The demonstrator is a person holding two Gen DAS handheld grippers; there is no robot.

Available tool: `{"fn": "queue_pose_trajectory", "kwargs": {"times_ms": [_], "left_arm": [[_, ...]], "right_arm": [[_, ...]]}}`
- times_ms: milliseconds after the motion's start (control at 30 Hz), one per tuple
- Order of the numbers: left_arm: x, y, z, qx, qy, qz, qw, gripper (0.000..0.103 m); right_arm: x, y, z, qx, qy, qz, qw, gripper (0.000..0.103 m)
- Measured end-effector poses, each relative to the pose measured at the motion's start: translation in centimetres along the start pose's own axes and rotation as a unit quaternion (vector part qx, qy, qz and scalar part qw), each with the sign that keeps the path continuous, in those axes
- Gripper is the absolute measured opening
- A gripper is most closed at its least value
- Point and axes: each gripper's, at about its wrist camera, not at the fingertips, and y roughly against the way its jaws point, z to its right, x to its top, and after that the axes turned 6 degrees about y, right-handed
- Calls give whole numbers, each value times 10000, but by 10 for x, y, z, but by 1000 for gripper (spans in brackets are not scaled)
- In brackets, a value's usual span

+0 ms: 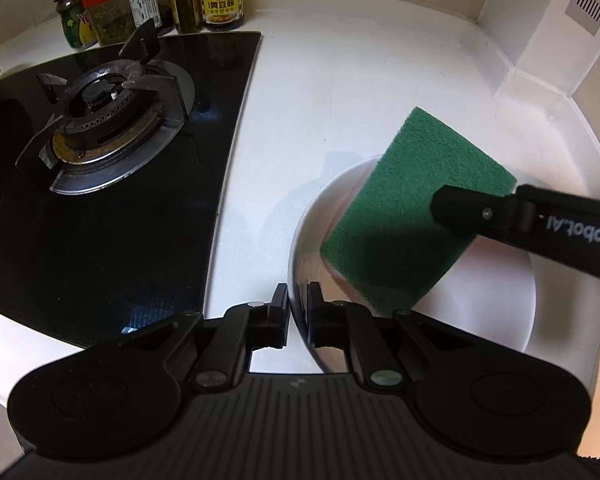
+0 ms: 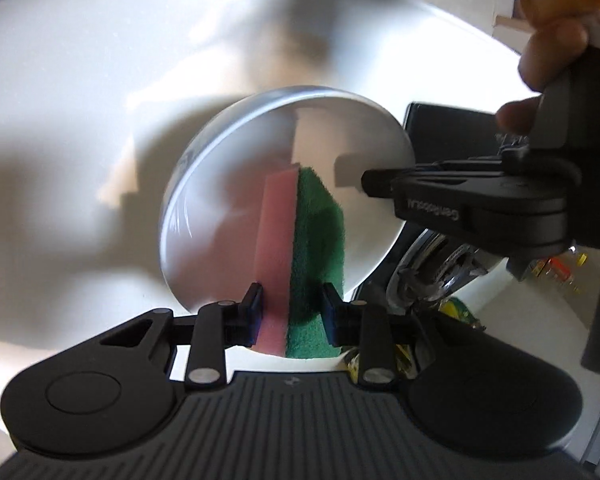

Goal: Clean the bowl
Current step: 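Hold the bowl with the left gripper while the right gripper scrubs its inside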

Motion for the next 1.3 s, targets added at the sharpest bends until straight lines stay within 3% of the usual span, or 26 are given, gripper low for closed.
{"fn": "queue_pose_trajectory", "kwargs": {"times_ms": [100,167,200,333,433,500,600,700,767,833,867,900,967,1067,1167,1267,1300], "left_arm": [[1,-3,2,-76,-108,190,9997,8],[5,-6,5,-189,-207,272,9992,11],[8,-8,8,-212,-294,308,9989,13],[25,-19,21,-261,-637,388,9969,21],[41,-21,23,-272,-527,107,9982,19],[47,-16,20,-308,-349,-43,9989,17],[38,7,12,-372,-13,-54,9993,16],[14,12,5,-439,354,-244,9981,16],[1,12,1,-519,607,-330,9963,18],[-8,12,-1,-588,839,-303,9943,18],[-9,12,-2,-600,912,-301,9936,18],[-9,12,-3,-622,946,-304,9931,18],[-9,11,-4,-706,900,-282,9930,18],[-9,9,-7,-805,851,-236,9928,18],[-11,7,-8,-856,669,-212,9938,19],[-11,6,-7,-850,473,-208,9950,21],[-10,6,-8,-855,455,-208,9951,21]], "right_arm": [[3,-8,6,259,88,-153,9995,26],[-2,-1,23,831,-632,77,9945,26],[-7,3,34,1184,-1136,258,9861,26],[-28,10,66,1887,-3067,875,9288,26],[-44,-4,78,1903,-4301,739,8794,26],[-50,-10,82,1848,-4775,614,8568,26],[-54,-16,86,1735,-5252,517,8315,26],[-55,-20,89,1605,-5444,539,8216,26],[-58,-20,87,1521,-5416,614,8245,26],[-62,-14,77,1378,-5027,748,8501,26],[-63,-10,72,1288,-4770,822,8655,26],[-60,-3,66,1119,-4221,920,8949,26],[-54,10,52,990,-3260,901,9359,26],[-37,-3,61,456,-1834,708,9794,24],[-31,2,57,-122,-653,1021,9926,24],[-19,7,43,-549,559,1288,9886,23],[-16,9,38,-723,936,1463,9821,22]]}}
